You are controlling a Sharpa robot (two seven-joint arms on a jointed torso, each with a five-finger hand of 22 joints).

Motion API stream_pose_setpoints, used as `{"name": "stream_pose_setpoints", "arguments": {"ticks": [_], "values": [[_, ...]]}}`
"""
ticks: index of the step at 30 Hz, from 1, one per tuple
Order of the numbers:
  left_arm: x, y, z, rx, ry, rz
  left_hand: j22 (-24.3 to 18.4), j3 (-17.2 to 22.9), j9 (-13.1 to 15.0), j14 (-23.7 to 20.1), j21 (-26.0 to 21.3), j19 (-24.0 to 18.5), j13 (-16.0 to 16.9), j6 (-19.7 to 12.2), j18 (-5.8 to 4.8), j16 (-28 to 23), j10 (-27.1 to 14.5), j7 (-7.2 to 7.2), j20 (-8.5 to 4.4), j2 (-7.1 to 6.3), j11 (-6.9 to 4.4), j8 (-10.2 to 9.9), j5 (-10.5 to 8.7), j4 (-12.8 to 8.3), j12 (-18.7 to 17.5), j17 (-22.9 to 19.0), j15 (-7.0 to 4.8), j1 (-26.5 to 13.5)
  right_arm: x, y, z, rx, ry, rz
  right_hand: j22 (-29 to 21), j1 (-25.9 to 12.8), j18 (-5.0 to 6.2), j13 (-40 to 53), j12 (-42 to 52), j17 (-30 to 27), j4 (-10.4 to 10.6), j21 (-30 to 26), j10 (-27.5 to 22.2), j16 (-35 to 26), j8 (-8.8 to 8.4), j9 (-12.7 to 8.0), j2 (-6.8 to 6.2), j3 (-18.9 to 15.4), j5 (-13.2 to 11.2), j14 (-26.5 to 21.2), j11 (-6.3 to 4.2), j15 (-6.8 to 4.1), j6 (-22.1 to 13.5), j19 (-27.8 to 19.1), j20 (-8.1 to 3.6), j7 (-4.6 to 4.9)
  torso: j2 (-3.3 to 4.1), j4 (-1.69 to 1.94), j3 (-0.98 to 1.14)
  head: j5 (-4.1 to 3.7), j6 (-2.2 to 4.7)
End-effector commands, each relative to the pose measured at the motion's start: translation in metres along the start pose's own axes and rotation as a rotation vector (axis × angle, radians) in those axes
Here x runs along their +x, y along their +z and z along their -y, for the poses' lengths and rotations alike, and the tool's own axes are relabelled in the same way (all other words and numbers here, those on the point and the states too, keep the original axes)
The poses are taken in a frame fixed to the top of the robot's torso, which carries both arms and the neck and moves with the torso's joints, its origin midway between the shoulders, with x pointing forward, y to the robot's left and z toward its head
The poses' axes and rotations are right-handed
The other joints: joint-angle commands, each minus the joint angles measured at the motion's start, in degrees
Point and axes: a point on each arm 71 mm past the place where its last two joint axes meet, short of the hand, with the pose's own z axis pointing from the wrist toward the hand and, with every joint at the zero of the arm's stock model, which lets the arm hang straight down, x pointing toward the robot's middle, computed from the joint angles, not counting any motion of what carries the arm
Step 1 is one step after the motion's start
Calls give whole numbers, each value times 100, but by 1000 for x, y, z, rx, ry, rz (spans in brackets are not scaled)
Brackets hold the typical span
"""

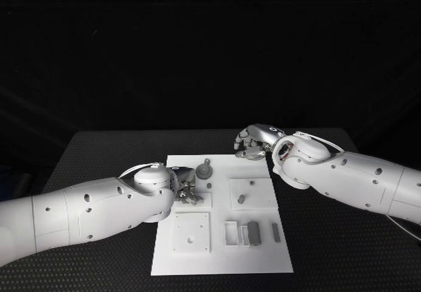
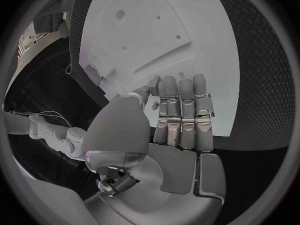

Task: Assemble the parts on the task board

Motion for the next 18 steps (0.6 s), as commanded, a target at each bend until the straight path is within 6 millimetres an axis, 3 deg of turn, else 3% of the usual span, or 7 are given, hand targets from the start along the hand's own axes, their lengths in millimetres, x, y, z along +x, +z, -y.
{"name": "stream_pose_setpoints", "arguments": {"ticks": [1,18], "values": [[1,0,1,7,7,-9,12,47,9,-43,-31,41,-10,-5,67,25,26,-26,-5,-7,4,4,-37,9,24,-12,-17,-84,1,0,0,0,-5,-10,73,6,91,-9,-22,-10,39,-36,-31,-21,-30,5,-49,-2,12,-32,27,-19,52,-18,-39,83,3,4,-4,-4,0],[1,0,0,5,3,-3,50,198,18,-72,-80,63,-19,-5,65,93,18,-23,-6,-175,5,-14,-98,17,27,-108,-16,-351,1,0,0,2,-6,-12,73,4,91,-9,-23,-10,50,-38,-33,-22,-38,6,-65,1,12,-32,29,-17,43,-17,-39,85,0,4,-6,-10,5]]}}
